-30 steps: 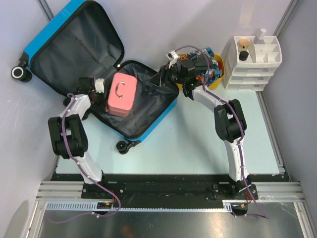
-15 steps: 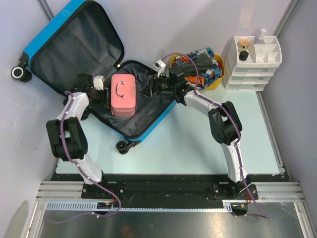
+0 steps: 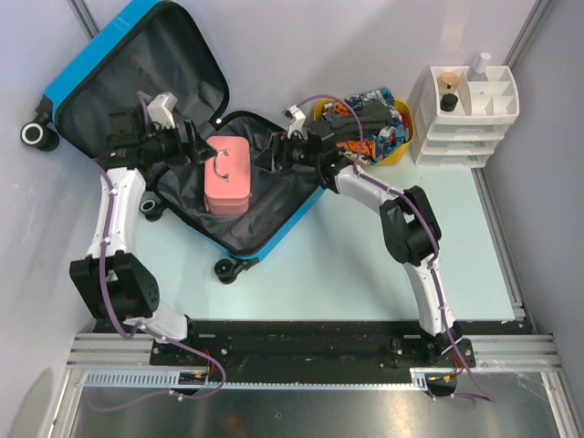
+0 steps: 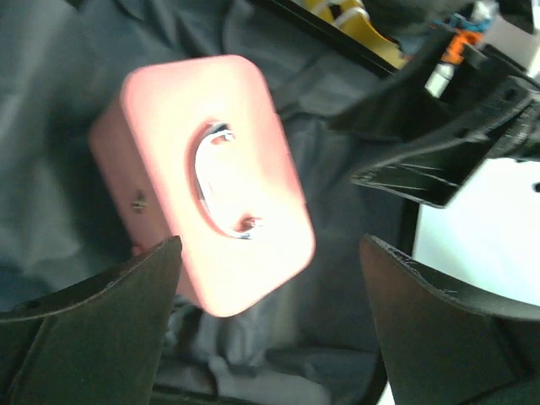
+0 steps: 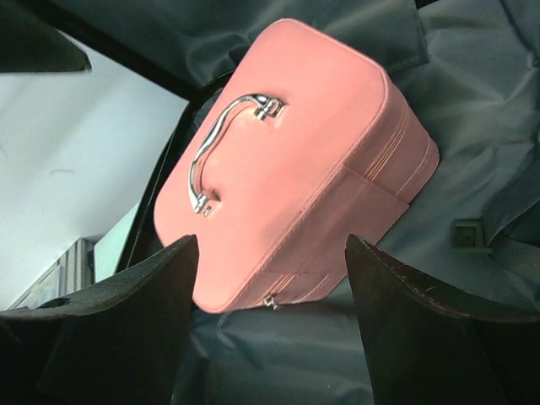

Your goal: Open, take out, and arrange the luggage

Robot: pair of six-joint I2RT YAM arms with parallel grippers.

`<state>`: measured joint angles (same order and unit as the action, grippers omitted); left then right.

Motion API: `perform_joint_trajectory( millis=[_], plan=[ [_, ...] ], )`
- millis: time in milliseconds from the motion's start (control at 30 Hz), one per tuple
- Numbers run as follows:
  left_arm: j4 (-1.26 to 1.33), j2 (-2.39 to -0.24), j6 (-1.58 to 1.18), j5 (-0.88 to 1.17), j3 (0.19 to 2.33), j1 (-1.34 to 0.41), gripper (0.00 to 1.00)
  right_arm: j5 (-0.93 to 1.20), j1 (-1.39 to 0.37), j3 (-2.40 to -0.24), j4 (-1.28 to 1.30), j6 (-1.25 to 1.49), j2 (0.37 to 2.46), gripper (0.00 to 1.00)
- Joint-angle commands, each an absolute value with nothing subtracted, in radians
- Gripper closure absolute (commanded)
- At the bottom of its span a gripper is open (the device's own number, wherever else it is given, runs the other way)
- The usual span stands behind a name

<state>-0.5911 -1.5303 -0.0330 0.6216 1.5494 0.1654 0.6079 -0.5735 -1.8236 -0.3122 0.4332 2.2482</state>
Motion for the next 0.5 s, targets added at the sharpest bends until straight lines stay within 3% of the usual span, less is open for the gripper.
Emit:
perform_joint_trajectory(
  millis=[0,467],
  plan=[
    [-0.588,-1.577,-0.143,0.788,1.532,0.126,0.09,0.517,-0.620,-1.899,-0.333,0.423,2.283,0.24],
    [-0.566,-1.709,-0.150,0.637,1.562,0.066,0.11,0.338,-0.698,-1.951,-0.249,0.312,2.335,0.27]
  ],
)
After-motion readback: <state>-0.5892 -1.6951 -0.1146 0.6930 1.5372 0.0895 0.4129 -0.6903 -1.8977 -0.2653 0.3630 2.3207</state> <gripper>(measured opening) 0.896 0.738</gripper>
